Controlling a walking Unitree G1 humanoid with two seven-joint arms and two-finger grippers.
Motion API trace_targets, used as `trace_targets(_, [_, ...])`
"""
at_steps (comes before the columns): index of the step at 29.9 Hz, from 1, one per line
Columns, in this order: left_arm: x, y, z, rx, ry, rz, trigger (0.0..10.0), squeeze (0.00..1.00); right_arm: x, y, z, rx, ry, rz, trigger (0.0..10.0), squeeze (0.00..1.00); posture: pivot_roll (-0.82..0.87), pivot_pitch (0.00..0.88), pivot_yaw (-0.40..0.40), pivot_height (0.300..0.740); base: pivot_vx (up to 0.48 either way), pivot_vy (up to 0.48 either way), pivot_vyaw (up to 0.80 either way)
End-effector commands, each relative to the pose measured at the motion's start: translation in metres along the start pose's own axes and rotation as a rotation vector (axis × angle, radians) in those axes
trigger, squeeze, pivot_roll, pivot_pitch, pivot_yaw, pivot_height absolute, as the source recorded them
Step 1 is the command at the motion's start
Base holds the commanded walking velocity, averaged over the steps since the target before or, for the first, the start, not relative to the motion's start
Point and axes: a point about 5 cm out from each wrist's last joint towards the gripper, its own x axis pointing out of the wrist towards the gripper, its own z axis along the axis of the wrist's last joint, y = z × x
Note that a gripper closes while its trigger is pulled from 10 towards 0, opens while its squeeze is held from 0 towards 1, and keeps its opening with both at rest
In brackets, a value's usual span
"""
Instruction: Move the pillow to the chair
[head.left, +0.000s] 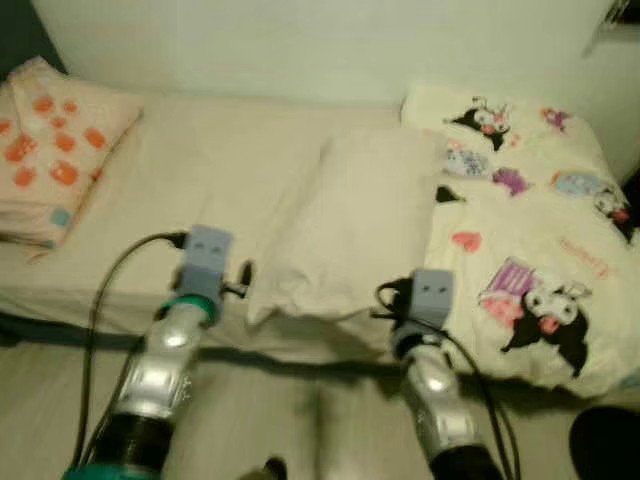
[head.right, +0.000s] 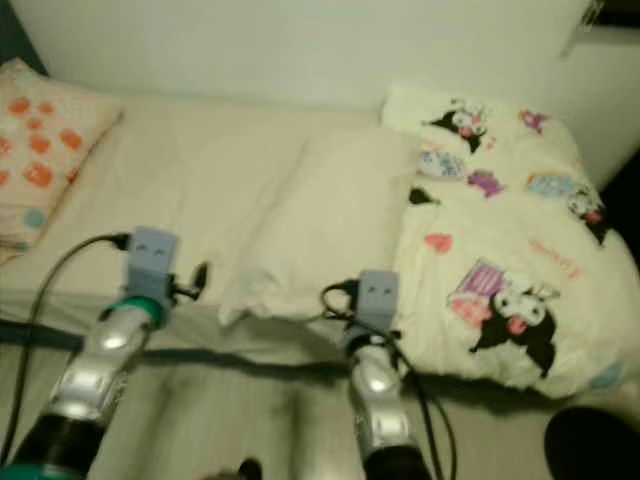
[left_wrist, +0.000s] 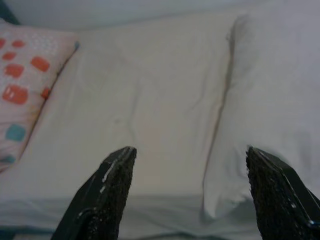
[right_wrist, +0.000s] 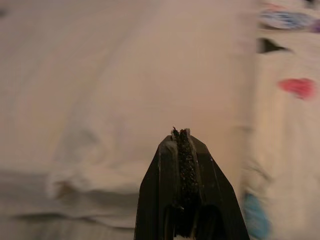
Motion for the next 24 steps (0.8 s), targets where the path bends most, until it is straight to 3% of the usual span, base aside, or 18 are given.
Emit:
trace_targets(1, [-0.0017,-0.0104,-0.0096,-0.028,0.023,-0.044,10.0,0.0,-0.0044,-0.0101,-0.0037,-0.041,-0.004,-0.034,10.0,0.0,0.07,0.028,0.085,0.74,0.0,0.0,0.0])
trace_targets(8, [-0.0052,-0.0153,-0.009,-0.056,0.016,-0.057,10.0,0.0,-0.0061,-0.0169,-0.003,-0.038,-0.009,-0.039,10.0,0.0,0.07,0.042,0.051,0.74,0.0,0.0,0.0])
trace_targets(16, [-0.0065,-0.0138,-0.0102,-0.084,0.008,-0.047,10.0,0.0,-0.0038,-0.0099,-0.0005,-0.023,-0.007,0.001,10.0,0.0,0.07,0.046,0.03,0.74,0.0,0.0,0.0])
trace_targets(24, [-0.0073,-0.0131,-0.0108,-0.097,0.012,-0.048,10.0,0.0,-0.0032,-0.0072,-0.0009,-0.022,0.005,0.011,10.0,0.0,0.07,0.046,0.03,0.74,0.286,0.0,0.0])
